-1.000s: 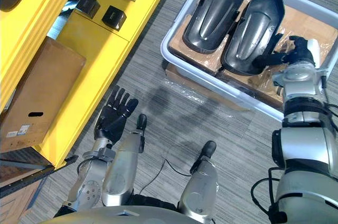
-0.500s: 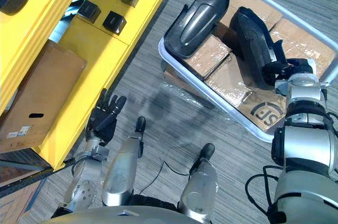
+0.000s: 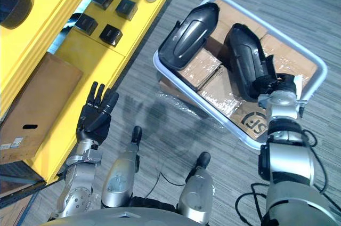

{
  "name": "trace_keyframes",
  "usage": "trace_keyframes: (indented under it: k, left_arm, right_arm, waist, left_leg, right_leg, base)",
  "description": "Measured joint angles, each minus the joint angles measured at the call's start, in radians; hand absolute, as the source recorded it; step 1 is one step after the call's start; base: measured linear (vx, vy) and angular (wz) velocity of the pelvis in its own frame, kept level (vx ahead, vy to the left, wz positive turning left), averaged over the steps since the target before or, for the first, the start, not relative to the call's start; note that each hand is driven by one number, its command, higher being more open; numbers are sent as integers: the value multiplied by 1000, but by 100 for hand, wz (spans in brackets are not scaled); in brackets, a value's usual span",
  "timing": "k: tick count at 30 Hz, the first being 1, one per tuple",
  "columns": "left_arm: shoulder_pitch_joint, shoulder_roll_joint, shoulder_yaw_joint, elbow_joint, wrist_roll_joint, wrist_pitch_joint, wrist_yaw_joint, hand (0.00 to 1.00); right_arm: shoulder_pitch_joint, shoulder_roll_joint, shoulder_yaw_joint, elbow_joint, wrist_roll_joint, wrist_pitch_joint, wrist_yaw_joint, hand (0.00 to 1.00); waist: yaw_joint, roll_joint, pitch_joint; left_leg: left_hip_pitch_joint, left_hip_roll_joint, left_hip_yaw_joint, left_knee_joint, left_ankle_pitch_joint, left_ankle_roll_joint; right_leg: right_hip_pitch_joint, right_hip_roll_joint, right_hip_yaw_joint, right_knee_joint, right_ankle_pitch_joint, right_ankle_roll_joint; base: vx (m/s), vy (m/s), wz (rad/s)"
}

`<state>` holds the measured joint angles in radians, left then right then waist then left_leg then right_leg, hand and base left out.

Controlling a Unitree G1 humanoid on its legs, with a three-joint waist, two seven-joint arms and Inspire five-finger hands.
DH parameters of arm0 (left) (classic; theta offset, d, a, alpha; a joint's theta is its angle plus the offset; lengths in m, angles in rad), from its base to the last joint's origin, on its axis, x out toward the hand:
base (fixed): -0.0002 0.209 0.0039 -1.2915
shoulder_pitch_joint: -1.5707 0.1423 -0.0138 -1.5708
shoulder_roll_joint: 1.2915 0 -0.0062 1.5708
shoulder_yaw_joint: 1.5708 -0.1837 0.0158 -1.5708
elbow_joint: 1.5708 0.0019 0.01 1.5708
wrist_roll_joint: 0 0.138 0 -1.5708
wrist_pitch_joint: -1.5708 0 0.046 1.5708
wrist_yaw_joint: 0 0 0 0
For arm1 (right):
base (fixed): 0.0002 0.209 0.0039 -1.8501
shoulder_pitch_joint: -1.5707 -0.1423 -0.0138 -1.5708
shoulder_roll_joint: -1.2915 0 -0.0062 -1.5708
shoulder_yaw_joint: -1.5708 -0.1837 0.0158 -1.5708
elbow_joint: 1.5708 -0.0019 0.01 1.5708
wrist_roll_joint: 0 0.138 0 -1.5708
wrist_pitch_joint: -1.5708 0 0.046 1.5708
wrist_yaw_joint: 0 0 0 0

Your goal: Walk over and take three plastic housings, then place them on the shelf

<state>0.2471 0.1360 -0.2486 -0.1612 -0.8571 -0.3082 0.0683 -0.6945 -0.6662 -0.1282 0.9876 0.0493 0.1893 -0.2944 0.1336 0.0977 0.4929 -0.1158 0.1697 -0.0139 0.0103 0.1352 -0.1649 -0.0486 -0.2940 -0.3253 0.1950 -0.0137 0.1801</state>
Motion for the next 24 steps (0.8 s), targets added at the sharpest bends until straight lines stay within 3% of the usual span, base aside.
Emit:
trace_keyframes:
  k: [4,7,15,20,24]
  left_arm:
    - [4,0,26,-3,4,5,-13,100]
    - [21,-2,53,-8,9,8,-38,100]
    - [36,-11,70,-49,45,55,-106,100]
    - [36,-16,65,-83,45,105,-153,100]
    - [19,-16,52,-83,51,171,-183,100]
  right_arm:
    - [159,90,-46,-202,-24,-43,-104,0]
    - [269,134,-82,-344,-87,-81,-189,0]
    - [393,135,-116,-573,-243,-217,-331,0]
    - [456,145,-117,-675,-282,-298,-350,0]
    - [495,219,-107,-779,-332,-371,-381,0]
  waist:
    - [-31,-54,-65]
    - [-48,-78,-126]
    - [-82,-81,-242]
    - [-89,-78,-270]
    - [-109,-75,-295]
  left_leg:
    - [47,0,23,-41,1,-1]
    - [82,8,36,-68,-1,-5]
    - [126,19,58,-87,-10,-16]
    - [128,21,67,-87,-9,-16]
    - [142,21,74,-92,-9,-16]
  right_leg:
    - [39,5,3,-48,7,11]
    - [69,16,3,-81,14,15]
    - [108,30,4,-119,23,20]
    - [117,35,6,-147,42,20]
    - [124,35,10,-148,43,20]
  base:
    - [58,-13,-9]
    - [77,-20,-9]
    - [18,-14,-7]
    - [-17,-2,-5]
    - [-5,-1,-3]
